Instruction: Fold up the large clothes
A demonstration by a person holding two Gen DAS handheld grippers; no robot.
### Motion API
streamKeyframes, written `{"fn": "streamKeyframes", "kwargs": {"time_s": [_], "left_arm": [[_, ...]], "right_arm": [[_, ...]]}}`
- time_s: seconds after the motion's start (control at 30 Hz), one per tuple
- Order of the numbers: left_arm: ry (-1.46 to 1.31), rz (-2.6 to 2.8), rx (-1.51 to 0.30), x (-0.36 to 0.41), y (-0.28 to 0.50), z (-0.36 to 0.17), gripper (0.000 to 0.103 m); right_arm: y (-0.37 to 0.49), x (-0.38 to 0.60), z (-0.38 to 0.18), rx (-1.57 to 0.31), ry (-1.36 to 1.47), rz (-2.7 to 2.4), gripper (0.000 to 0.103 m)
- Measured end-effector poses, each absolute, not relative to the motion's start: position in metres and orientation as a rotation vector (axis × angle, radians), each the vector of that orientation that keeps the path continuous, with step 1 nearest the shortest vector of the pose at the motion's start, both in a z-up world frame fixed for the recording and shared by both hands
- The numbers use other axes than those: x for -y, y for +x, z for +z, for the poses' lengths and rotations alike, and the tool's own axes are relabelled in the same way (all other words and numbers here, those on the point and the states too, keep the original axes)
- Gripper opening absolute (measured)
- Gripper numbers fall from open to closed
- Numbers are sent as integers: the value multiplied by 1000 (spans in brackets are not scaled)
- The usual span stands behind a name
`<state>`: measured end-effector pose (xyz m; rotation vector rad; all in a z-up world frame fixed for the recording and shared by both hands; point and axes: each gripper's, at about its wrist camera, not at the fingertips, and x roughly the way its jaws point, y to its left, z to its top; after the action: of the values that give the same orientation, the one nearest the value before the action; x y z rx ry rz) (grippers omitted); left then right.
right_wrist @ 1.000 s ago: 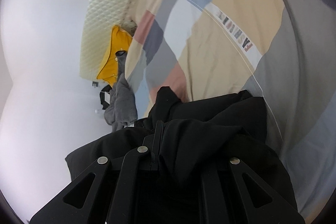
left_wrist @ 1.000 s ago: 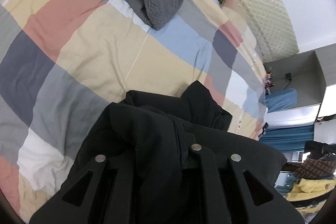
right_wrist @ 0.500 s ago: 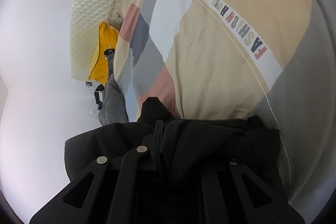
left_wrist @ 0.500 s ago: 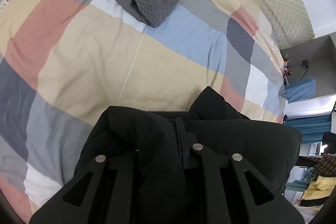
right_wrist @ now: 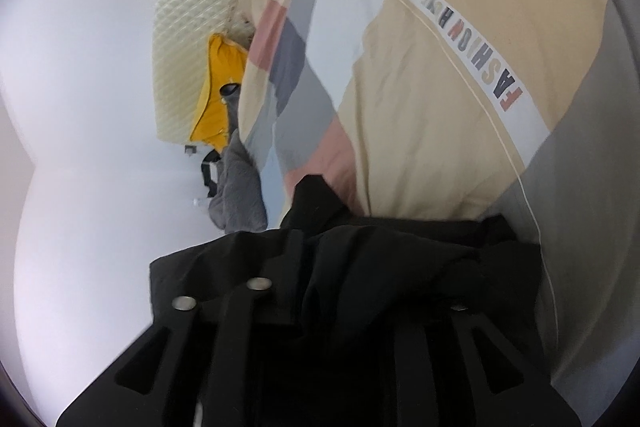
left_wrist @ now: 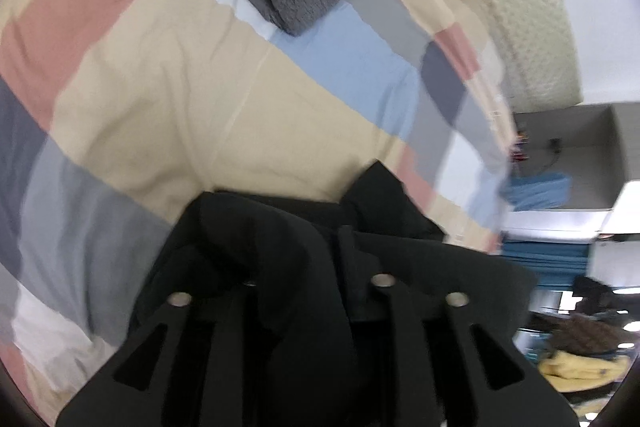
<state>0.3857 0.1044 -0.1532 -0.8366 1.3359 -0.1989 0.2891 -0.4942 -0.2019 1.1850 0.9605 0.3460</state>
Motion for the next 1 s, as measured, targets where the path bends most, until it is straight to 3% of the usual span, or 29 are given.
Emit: {"fn": "streamKeyframes", "kwargs": {"time_s": [0.03, 0.07, 0.13, 0.33, 0.6, 0.83, 1.0], "left_arm": [[-876, -228, -1336, -108, 379, -150, 53], [-902, -254, -1333, -111, 374, -144, 61], [-901, -285, -1319, -114, 361, -129, 81], [-756, -336, -1181, -130, 307, -58, 82], [-472, -422, -952, -133, 221, 11, 82], [-298, -601, -945, -79, 175, -14, 82], [-160, -794, -998, 7, 157, -56, 82]], "right_arm": [[283, 494, -192, -958, 1162, 362, 35], [281, 493, -186, -956, 1151, 371, 44], [268, 490, -163, -946, 1100, 401, 51], [230, 481, -107, -974, 911, 422, 54], [185, 484, -80, -1056, 747, 496, 53], [152, 481, -76, -1030, 776, 501, 56], [147, 473, -74, -982, 860, 438, 62]]}}
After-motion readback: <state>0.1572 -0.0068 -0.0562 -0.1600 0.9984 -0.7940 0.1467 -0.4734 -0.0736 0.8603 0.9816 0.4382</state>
